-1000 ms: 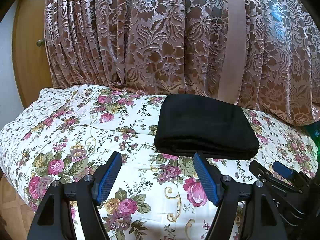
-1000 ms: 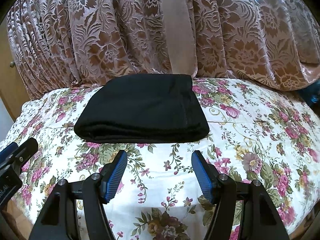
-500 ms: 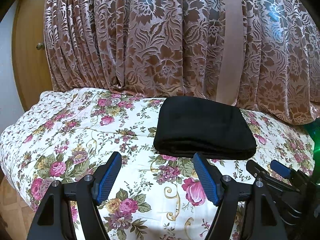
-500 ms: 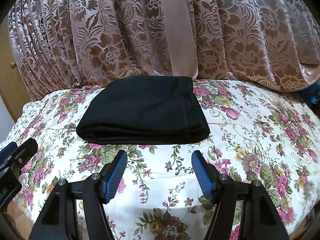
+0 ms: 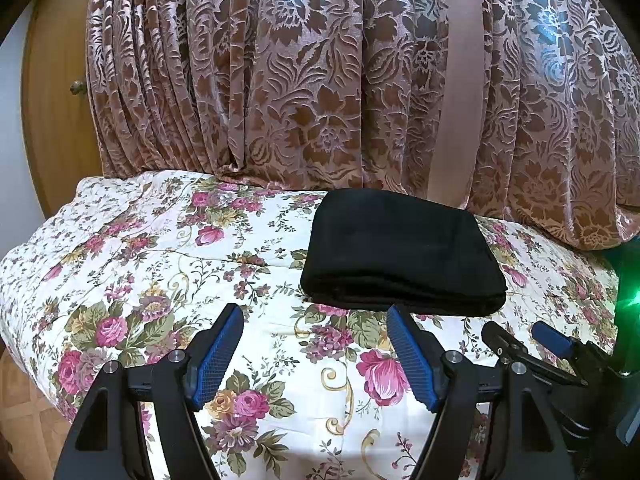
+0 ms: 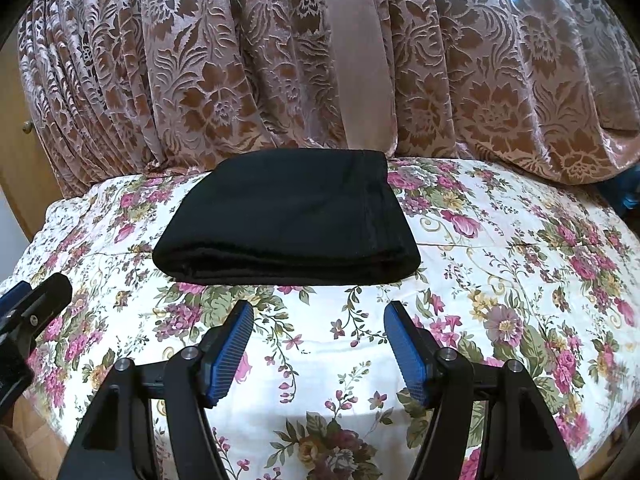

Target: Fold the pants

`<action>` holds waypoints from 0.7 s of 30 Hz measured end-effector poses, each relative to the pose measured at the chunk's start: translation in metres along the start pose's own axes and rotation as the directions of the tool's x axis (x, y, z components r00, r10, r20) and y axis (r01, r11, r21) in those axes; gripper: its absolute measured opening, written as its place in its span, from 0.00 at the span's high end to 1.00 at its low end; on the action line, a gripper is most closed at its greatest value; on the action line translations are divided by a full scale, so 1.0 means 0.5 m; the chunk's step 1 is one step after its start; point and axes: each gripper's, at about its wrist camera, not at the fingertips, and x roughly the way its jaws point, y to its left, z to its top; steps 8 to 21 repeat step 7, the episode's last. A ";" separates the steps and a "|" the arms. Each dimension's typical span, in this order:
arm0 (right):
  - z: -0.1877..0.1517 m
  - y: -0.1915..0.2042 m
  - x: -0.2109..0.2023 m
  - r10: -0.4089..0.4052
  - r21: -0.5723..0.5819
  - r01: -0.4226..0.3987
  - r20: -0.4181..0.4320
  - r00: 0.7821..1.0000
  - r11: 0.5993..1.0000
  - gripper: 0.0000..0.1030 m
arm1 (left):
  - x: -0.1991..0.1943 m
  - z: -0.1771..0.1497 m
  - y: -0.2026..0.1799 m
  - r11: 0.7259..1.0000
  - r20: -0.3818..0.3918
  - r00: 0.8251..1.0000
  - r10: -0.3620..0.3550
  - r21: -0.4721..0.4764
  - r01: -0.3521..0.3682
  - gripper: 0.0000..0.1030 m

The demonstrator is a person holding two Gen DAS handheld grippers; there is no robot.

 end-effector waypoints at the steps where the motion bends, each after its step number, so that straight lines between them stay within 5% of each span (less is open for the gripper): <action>1: -0.001 0.000 0.001 0.001 -0.001 -0.001 -0.002 1.000 1.000 0.34 | 0.000 0.000 0.001 1.000 0.004 1.000 0.001 0.001 -0.001 0.27; 21: -0.008 -0.006 0.010 -0.004 -0.005 0.004 -0.013 1.000 1.000 0.34 | 0.009 -0.003 0.000 1.000 0.012 1.000 -0.002 0.002 0.002 0.27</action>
